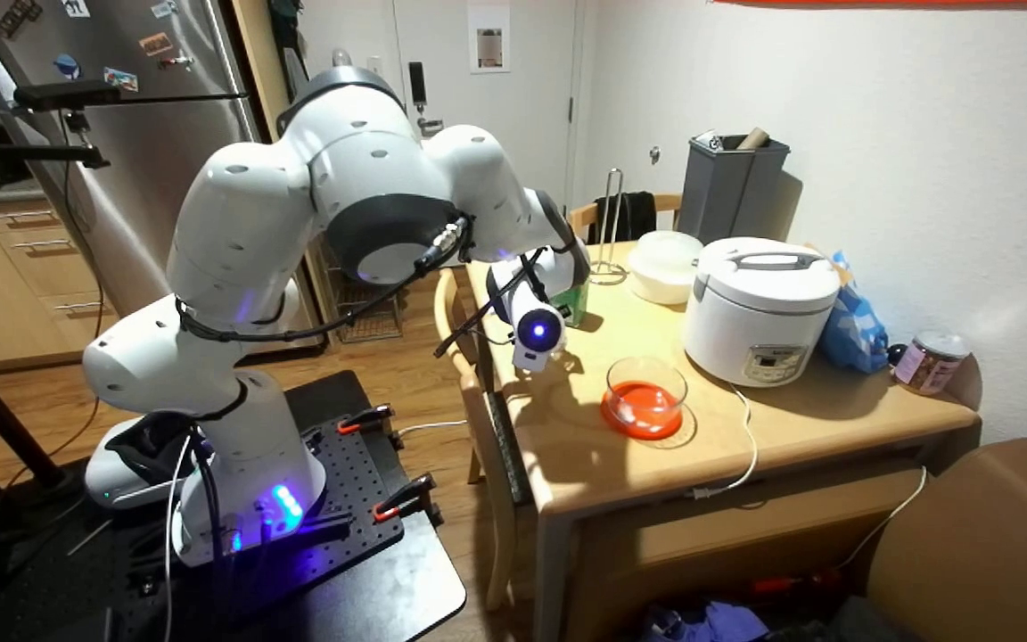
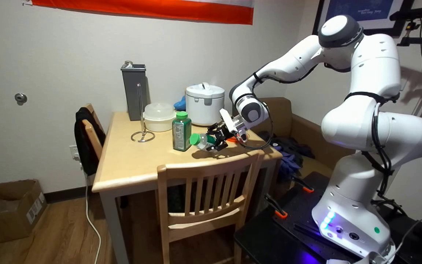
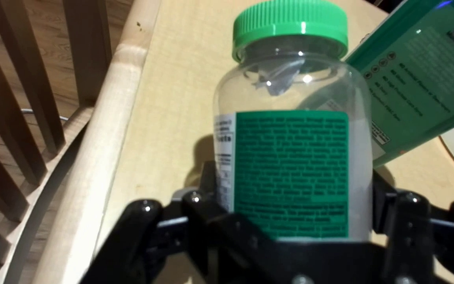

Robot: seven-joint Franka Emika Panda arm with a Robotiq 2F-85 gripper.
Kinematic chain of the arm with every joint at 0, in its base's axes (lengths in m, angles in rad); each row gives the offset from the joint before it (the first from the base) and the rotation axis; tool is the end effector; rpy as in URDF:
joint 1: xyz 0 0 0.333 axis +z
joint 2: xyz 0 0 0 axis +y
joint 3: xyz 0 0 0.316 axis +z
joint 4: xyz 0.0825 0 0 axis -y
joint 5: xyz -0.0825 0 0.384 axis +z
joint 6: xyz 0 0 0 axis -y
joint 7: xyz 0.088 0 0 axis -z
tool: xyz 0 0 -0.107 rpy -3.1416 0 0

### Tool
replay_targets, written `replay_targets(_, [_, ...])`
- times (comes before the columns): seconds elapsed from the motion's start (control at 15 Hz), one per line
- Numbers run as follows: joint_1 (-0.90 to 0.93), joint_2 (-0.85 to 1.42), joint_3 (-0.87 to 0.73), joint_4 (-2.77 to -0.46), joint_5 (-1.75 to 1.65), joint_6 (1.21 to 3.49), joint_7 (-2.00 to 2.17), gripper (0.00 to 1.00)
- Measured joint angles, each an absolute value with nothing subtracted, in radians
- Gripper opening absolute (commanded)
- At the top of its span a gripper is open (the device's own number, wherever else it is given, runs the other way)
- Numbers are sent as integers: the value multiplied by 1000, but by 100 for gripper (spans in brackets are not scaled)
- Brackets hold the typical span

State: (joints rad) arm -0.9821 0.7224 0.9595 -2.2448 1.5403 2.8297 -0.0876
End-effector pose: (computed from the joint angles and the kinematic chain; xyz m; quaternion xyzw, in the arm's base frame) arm 0.5086 -0.0243 0.1484 -0.5921 0.6572 0.0865 0.4583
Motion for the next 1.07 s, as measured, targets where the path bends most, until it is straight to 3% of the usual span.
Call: replay_targets(1.07, [-1099,707,999,-2325,1645,2760,-210,58])
